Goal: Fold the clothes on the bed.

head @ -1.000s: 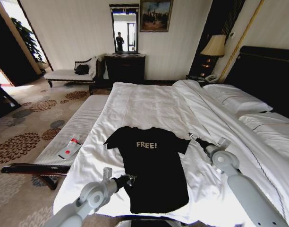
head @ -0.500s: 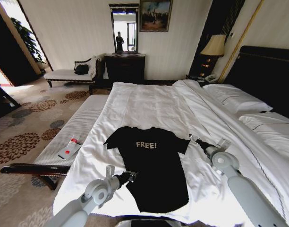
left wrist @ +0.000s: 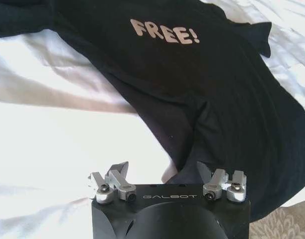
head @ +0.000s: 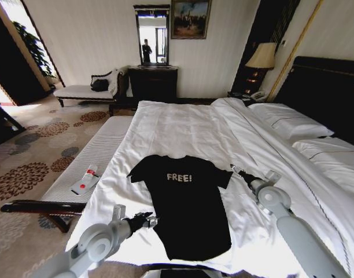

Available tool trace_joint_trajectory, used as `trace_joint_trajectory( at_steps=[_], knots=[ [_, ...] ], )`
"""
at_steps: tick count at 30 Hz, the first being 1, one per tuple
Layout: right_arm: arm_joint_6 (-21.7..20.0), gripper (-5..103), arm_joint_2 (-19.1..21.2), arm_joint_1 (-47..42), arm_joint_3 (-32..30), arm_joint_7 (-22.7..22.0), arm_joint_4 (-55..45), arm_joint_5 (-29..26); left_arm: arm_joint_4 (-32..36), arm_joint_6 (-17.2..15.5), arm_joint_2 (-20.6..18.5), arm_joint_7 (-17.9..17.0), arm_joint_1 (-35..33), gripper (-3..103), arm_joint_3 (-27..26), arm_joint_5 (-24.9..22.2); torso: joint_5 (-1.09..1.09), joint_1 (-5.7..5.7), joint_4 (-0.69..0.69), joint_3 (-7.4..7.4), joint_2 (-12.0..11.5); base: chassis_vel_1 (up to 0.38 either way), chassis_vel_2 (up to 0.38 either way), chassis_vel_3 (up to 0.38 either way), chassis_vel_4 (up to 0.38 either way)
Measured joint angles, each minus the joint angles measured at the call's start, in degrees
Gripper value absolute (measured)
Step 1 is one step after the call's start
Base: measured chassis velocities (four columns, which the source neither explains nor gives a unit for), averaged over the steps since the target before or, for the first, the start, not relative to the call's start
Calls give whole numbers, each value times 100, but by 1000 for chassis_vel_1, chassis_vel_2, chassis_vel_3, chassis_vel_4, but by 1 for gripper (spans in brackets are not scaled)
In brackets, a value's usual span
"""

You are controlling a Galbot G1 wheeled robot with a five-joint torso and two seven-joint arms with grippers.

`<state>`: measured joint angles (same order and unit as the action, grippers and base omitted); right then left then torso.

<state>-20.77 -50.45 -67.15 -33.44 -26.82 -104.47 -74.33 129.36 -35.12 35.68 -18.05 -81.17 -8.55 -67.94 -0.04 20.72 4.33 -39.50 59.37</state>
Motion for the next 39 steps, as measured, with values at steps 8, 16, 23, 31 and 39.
trace_joint_trajectory(
  at_steps=[8,16,23,31,39],
  knots=[
    [0,100,28,-26,-12,6,1,-2,-160,-147,168,-8,103,99,267,-7,0,0,0,0,0,0,0,0,0],
    [0,100,29,-15,20,5,19,2,-510,-157,597,267,236,88,440,123,1,0,0,0,0,0,0,0,0],
    [0,100,33,-2,29,-9,20,3,-601,-152,683,445,252,66,515,215,0,0,0,0,0,0,0,0,0],
    [-5,100,20,2,22,-22,32,10,-545,-142,585,542,245,34,516,212,1,0,0,0,0,0,0,0,0],
    [-9,100,3,26,22,-25,54,18,-423,-137,469,535,166,7,488,208,0,0,0,0,0,0,0,0,0]
  ],
)
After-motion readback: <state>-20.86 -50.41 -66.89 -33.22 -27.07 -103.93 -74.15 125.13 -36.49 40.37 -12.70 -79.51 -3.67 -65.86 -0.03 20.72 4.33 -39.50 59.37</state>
